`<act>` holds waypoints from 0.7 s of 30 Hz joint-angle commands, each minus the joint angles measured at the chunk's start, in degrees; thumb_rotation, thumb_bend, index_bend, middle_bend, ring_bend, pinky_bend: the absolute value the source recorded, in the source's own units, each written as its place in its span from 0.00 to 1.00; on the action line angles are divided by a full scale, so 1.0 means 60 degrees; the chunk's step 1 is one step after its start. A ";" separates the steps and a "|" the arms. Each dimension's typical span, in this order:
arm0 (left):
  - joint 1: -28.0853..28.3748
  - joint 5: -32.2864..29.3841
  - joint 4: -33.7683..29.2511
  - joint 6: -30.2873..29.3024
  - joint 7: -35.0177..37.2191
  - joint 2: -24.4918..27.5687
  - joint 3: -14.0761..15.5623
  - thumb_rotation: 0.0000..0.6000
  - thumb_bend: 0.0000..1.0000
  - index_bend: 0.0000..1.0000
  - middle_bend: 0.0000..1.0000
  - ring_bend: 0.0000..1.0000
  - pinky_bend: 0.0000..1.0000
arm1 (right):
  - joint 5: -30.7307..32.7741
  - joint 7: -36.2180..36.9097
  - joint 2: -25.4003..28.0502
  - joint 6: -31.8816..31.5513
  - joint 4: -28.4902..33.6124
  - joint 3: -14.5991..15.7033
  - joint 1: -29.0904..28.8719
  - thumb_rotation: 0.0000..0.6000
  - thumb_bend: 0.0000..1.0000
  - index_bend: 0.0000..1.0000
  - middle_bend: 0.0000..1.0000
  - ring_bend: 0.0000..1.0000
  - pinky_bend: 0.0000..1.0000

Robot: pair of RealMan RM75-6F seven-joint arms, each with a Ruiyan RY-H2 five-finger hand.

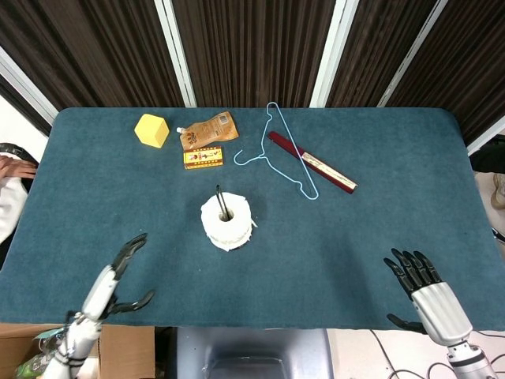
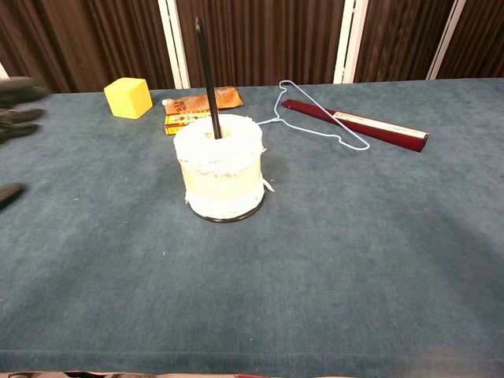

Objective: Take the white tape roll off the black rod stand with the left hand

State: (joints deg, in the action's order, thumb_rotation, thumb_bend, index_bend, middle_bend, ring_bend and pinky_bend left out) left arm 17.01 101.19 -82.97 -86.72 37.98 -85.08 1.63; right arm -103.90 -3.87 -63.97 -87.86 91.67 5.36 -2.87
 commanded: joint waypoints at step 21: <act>0.2328 -0.4398 0.1062 0.3748 -0.3032 -0.3464 -0.2575 1.00 0.34 0.00 0.00 0.00 0.01 | 0.0344 0.0337 0.0150 0.0002 0.0015 -0.0146 -0.0059 1.00 0.07 0.00 0.00 0.00 0.00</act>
State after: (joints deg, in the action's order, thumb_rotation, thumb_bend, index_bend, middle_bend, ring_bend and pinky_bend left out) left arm 30.37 75.58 -77.21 -64.31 20.54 -104.99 -13.03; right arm -101.79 -1.91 -63.12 -87.79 91.77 4.46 -3.24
